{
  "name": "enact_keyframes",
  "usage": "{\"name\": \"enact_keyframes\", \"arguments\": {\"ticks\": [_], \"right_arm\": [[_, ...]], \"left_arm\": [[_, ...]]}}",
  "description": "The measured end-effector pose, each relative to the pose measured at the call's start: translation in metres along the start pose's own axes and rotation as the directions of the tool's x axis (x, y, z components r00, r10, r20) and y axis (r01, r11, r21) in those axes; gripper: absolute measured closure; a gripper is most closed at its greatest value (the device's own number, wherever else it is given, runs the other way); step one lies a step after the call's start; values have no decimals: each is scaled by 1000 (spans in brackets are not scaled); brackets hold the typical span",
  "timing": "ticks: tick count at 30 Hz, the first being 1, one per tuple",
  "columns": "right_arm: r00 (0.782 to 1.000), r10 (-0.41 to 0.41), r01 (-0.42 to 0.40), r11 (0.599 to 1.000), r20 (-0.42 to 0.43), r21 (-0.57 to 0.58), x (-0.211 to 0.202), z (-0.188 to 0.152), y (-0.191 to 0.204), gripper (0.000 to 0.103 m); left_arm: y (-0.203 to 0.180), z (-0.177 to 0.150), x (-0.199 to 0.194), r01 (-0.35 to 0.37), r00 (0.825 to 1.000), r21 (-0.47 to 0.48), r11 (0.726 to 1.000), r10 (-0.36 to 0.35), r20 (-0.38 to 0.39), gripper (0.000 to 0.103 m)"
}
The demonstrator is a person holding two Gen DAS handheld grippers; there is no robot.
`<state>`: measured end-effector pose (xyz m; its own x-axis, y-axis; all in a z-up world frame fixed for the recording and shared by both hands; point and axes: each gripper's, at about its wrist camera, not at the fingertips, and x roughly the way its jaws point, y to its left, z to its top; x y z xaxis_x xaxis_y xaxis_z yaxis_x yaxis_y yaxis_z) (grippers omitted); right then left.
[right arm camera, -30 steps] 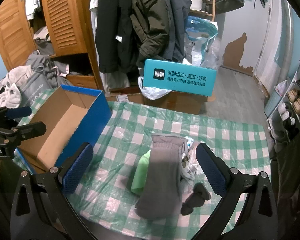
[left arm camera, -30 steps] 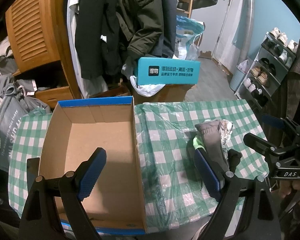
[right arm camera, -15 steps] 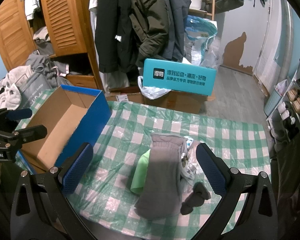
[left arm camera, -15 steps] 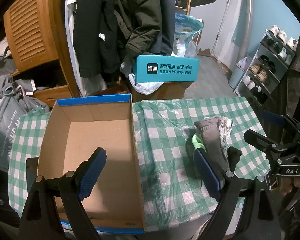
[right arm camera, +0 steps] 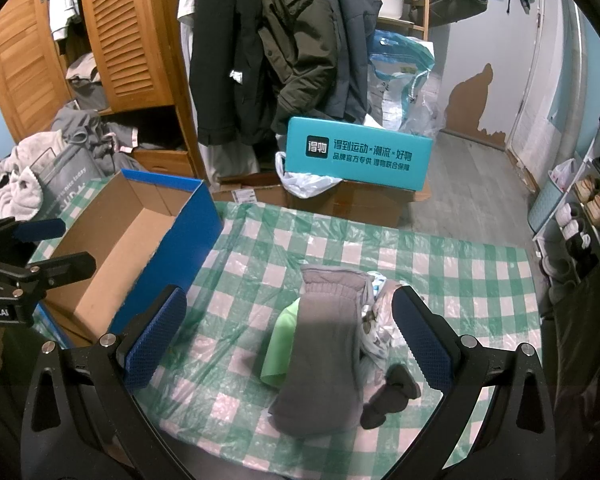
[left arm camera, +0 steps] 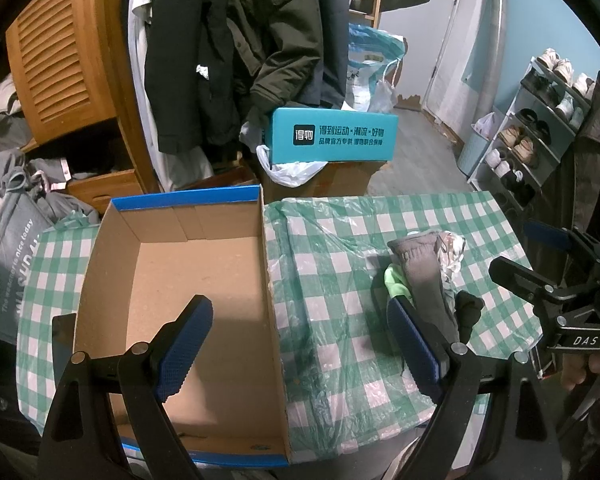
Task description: Organize soft objects
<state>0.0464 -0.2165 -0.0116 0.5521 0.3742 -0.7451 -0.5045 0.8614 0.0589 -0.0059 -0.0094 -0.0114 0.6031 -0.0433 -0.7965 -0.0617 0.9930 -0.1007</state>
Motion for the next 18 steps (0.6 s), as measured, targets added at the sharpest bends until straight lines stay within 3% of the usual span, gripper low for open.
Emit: {"name": "enact_keyframes", "arguments": {"ticks": [18], "right_arm": [[1000, -1, 1, 1000, -1, 0, 0, 1, -1, 2]], "left_arm": [[0, 1, 0, -1, 1000, 1, 1000, 1, -3, 12]]}}
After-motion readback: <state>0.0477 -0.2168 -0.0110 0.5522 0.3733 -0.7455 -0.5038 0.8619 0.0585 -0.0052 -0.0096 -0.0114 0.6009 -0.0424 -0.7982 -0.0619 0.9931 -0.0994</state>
